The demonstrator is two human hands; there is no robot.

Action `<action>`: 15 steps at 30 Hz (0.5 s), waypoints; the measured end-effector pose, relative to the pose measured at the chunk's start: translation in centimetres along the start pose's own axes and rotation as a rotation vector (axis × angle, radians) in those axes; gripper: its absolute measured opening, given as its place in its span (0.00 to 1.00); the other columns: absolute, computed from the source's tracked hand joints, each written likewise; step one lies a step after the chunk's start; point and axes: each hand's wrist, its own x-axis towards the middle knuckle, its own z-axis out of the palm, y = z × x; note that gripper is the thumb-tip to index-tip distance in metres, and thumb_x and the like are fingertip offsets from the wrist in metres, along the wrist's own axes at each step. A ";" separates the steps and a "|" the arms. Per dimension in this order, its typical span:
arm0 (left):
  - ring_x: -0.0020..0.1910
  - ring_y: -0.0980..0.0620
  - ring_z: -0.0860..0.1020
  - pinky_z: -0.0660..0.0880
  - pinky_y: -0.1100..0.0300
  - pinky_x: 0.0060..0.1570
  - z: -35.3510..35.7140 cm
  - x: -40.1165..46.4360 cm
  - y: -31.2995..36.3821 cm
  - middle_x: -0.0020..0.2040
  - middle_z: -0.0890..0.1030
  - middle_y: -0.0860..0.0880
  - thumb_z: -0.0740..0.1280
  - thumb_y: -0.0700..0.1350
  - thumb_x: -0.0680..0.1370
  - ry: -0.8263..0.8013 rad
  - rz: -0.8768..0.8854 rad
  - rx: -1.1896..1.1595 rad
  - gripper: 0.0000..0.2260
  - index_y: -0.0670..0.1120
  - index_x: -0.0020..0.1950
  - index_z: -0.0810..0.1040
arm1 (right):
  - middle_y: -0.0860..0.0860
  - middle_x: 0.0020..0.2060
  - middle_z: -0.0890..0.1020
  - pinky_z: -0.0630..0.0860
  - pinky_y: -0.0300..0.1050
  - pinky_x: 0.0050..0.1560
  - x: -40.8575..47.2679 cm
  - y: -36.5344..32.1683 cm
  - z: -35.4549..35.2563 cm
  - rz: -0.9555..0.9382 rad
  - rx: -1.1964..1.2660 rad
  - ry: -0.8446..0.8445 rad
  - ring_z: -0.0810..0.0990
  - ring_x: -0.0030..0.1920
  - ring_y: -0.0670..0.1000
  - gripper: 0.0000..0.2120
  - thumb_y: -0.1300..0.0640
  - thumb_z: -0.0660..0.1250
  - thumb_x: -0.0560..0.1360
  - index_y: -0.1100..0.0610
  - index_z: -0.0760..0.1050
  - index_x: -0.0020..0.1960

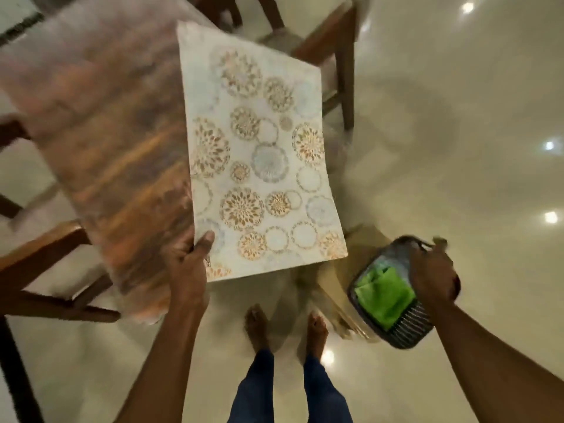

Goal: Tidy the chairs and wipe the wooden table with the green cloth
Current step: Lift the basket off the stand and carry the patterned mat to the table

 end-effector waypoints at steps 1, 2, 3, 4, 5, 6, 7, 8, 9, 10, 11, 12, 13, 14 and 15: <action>0.49 0.45 0.88 0.86 0.46 0.48 -1.4 -0.1 1.2 0.58 0.88 0.44 0.68 0.33 0.82 0.034 -0.031 -0.032 0.12 0.42 0.63 0.84 | 0.68 0.58 0.83 0.76 0.58 0.60 -0.2 -4.6 0.4 -0.089 0.047 -0.043 0.82 0.60 0.71 0.27 0.44 0.63 0.80 0.65 0.74 0.68; 0.48 0.45 0.88 0.86 0.45 0.47 -2.6 -0.2 2.1 0.58 0.87 0.43 0.68 0.33 0.82 0.067 -0.063 -0.058 0.12 0.42 0.64 0.83 | 0.66 0.58 0.84 0.76 0.57 0.60 -0.1 -8.8 1.4 -0.161 0.093 -0.116 0.83 0.59 0.69 0.24 0.43 0.61 0.79 0.61 0.78 0.63; 0.49 0.42 0.88 0.86 0.42 0.47 -3.6 -0.1 2.6 0.58 0.87 0.42 0.68 0.34 0.82 0.092 -0.093 -0.092 0.12 0.41 0.65 0.83 | 0.63 0.58 0.85 0.77 0.56 0.61 -0.8 -13.2 2.2 -0.177 0.137 -0.225 0.83 0.60 0.68 0.18 0.44 0.62 0.79 0.57 0.79 0.58; 0.50 0.41 0.88 0.86 0.39 0.48 -5.1 0.1 3.5 0.59 0.87 0.41 0.68 0.35 0.82 0.118 -0.112 -0.121 0.13 0.41 0.67 0.82 | 0.61 0.58 0.85 0.79 0.56 0.61 -1.9 -17.7 3.4 -0.190 0.189 -0.399 0.84 0.60 0.65 0.13 0.46 0.63 0.82 0.54 0.79 0.57; 0.50 0.40 0.88 0.85 0.39 0.48 -6.3 0.2 3.9 0.59 0.87 0.40 0.69 0.35 0.82 0.136 -0.125 -0.139 0.14 0.41 0.68 0.81 | 0.58 0.57 0.86 0.81 0.55 0.58 -3.3 -21.5 4.4 -0.203 0.232 -0.559 0.85 0.58 0.62 0.13 0.45 0.63 0.85 0.53 0.79 0.58; 0.50 0.39 0.88 0.85 0.39 0.48 -7.7 0.3 4.4 0.59 0.87 0.40 0.69 0.35 0.82 0.153 -0.133 -0.159 0.15 0.41 0.69 0.81 | 0.56 0.55 0.87 0.82 0.54 0.55 -4.8 -24.9 5.9 -0.232 0.286 -0.684 0.87 0.55 0.58 0.18 0.40 0.61 0.86 0.53 0.79 0.59; 0.51 0.37 0.88 0.85 0.37 0.49 -9.1 0.2 4.7 0.58 0.87 0.39 0.69 0.34 0.82 0.159 -0.143 -0.176 0.15 0.40 0.69 0.81 | 0.54 0.54 0.87 0.83 0.54 0.53 -6.6 -27.7 6.9 -0.245 0.265 -0.756 0.87 0.53 0.57 0.24 0.35 0.60 0.84 0.53 0.80 0.61; 0.53 0.35 0.87 0.84 0.34 0.52 -10.0 0.0 4.9 0.58 0.87 0.38 0.69 0.33 0.82 0.154 -0.159 -0.197 0.15 0.39 0.68 0.81 | 0.54 0.56 0.87 0.84 0.54 0.53 -7.5 -29.3 8.1 -0.280 0.230 -0.793 0.87 0.54 0.56 0.28 0.32 0.62 0.82 0.55 0.80 0.63; 0.53 0.33 0.87 0.82 0.33 0.54 -11.5 -0.3 5.1 0.58 0.87 0.38 0.68 0.33 0.81 0.149 -0.178 -0.229 0.15 0.39 0.67 0.81 | 0.55 0.56 0.87 0.84 0.53 0.51 -9.3 -30.9 9.1 -0.319 0.175 -0.800 0.87 0.52 0.57 0.30 0.32 0.66 0.80 0.58 0.81 0.64; 0.53 0.33 0.87 0.83 0.33 0.53 -12.9 -0.6 5.0 0.58 0.87 0.38 0.68 0.32 0.81 0.138 -0.205 -0.250 0.14 0.39 0.66 0.82 | 0.57 0.51 0.87 0.82 0.50 0.45 -10.3 -31.5 10.4 -0.375 0.138 -0.790 0.86 0.47 0.57 0.32 0.34 0.71 0.77 0.63 0.81 0.61; 0.52 0.33 0.87 0.84 0.36 0.51 -14.3 -0.9 4.7 0.57 0.87 0.37 0.69 0.32 0.81 0.127 -0.232 -0.262 0.13 0.38 0.65 0.82 | 0.59 0.44 0.85 0.78 0.48 0.38 -11.7 -31.7 11.6 -0.434 0.064 -0.739 0.83 0.40 0.57 0.32 0.36 0.75 0.75 0.68 0.81 0.56; 0.52 0.33 0.87 0.85 0.39 0.50 -15.5 -1.3 4.3 0.57 0.87 0.37 0.70 0.32 0.80 0.113 -0.260 -0.258 0.13 0.38 0.64 0.82 | 0.58 0.40 0.84 0.75 0.46 0.35 -12.8 -31.7 12.5 -0.489 0.003 -0.673 0.81 0.36 0.55 0.30 0.41 0.79 0.73 0.69 0.81 0.52; 0.51 0.32 0.87 0.85 0.39 0.51 -16.5 -1.7 3.8 0.56 0.87 0.36 0.72 0.32 0.79 0.100 -0.296 -0.254 0.14 0.37 0.64 0.82 | 0.56 0.39 0.84 0.73 0.45 0.34 -14.2 -31.5 12.8 -0.509 -0.034 -0.625 0.80 0.34 0.52 0.23 0.48 0.81 0.73 0.68 0.80 0.49; 0.52 0.31 0.86 0.84 0.36 0.54 -17.9 -1.8 3.6 0.56 0.87 0.36 0.76 0.33 0.76 0.087 -0.337 -0.257 0.17 0.35 0.64 0.82 | 0.54 0.38 0.83 0.72 0.45 0.34 -15.3 -31.5 13.7 -0.553 -0.041 -0.582 0.79 0.34 0.50 0.16 0.55 0.81 0.73 0.65 0.79 0.47; 0.54 0.30 0.86 0.82 0.33 0.57 -19.2 -1.8 3.5 0.57 0.86 0.35 0.79 0.34 0.72 0.073 -0.379 -0.263 0.21 0.34 0.64 0.82 | 0.52 0.37 0.82 0.70 0.45 0.34 -16.5 -31.5 14.2 -0.584 -0.055 -0.555 0.78 0.35 0.49 0.13 0.59 0.81 0.73 0.62 0.77 0.45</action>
